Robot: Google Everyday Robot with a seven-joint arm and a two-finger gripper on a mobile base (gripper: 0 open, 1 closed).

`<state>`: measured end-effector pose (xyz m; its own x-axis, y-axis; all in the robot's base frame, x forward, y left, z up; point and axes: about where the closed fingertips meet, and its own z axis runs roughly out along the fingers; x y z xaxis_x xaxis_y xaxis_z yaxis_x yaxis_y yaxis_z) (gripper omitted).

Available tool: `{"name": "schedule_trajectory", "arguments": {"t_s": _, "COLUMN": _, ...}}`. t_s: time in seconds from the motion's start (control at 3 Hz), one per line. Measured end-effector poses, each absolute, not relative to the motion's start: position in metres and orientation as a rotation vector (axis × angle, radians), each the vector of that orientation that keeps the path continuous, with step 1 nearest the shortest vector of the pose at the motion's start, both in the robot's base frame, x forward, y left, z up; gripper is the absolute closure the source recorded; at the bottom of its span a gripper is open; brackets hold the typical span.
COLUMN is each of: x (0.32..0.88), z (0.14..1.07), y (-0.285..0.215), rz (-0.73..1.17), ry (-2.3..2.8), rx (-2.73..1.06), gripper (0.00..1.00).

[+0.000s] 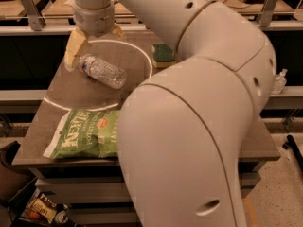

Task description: Place water bottle upright

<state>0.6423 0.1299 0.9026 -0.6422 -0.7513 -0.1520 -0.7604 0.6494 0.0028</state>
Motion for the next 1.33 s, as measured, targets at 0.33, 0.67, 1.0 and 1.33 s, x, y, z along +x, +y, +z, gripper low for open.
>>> {"name": "schedule_trajectory", "arguments": {"t_s": 0.33, "x": 0.636, "z": 0.889, "y": 0.145, "rz": -0.032, "ry": 2.774, "rx": -1.234, "gripper": 0.00}}
{"name": "schedule_trajectory", "arguments": {"t_s": 0.67, "x": 0.629, "z": 0.875, "y": 0.154, "rz": -0.130, "ry": 2.809, "rx": -1.230, "gripper": 0.00}}
{"name": "schedule_trajectory", "arguments": {"t_s": 1.0, "x": 0.631, "z": 0.866, "y": 0.157, "rz": -0.157, "ry": 2.816, "rx": -1.240, "gripper": 0.00}}
{"name": "schedule_trajectory", "arguments": {"t_s": 1.33, "x": 0.640, "z": 0.865, "y": 0.156, "rz": -0.113, "ry": 2.810, "rx": -1.245, "gripper": 0.00}}
